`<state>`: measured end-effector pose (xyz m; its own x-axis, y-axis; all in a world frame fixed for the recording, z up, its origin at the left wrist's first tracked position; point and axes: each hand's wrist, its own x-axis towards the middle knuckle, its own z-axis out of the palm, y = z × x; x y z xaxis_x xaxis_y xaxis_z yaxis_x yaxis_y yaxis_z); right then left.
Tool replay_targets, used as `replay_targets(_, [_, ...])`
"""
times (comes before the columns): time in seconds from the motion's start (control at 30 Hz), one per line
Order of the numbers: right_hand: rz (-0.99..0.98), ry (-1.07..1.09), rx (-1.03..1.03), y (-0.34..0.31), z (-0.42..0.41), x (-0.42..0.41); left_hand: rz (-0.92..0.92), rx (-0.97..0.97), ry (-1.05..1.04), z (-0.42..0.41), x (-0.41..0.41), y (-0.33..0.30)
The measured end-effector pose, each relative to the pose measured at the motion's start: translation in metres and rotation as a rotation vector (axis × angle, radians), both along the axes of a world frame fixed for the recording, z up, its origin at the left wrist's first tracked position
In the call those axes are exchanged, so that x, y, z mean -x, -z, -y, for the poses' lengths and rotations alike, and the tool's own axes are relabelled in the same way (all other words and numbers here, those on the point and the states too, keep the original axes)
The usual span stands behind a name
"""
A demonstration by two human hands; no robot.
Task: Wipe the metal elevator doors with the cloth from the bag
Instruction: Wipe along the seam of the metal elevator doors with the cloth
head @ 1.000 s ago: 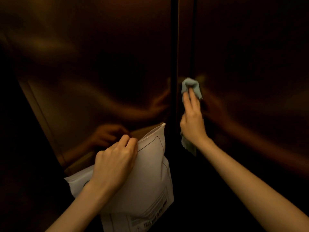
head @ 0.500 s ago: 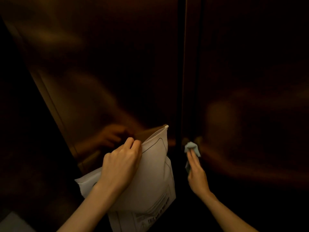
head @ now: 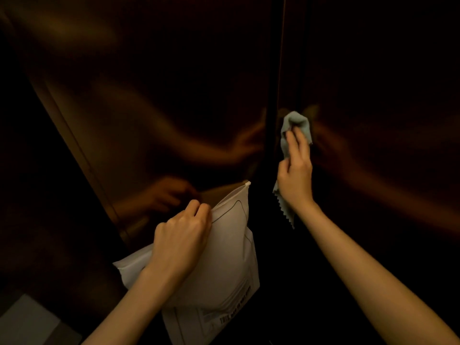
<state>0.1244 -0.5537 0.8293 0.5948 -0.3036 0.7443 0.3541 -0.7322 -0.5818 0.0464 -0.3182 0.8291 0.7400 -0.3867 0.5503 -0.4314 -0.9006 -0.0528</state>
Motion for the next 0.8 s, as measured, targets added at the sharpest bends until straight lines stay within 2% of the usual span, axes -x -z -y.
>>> replay_targets(0.13, [-0.154,-0.007,-0.047,0.090,-0.003,0.011,-0.046,-0.021,0.010,-0.002,-0.003,0.012])
replay_targets(0.27, [-0.610,-0.005,-0.234,0.194,-0.018,0.044,-0.057,-0.052,0.002,0.000,-0.007,0.025])
replay_targets(0.33, [-0.723,-0.049,-0.311,0.213,-0.021,0.054,-0.062,-0.068,-0.016,0.000,-0.007,0.031])
replay_targets(0.47, [-0.601,-0.020,-0.319,0.180,-0.021,0.046,-0.097,-0.103,-0.041,-0.005,-0.006,0.038])
replay_targets(0.63, [-0.267,0.017,-0.272,0.106,-0.024,0.018,-0.119,-0.118,-0.044,-0.007,-0.006,0.043])
replay_targets(0.73, [-0.221,0.039,-0.264,0.092,-0.024,0.009,-0.132,-0.125,-0.059,-0.009,-0.005,0.046])
replay_targets(0.8, [-0.227,0.024,-0.243,0.108,-0.024,0.011,-0.141,-0.138,-0.076,-0.009,-0.005,0.049])
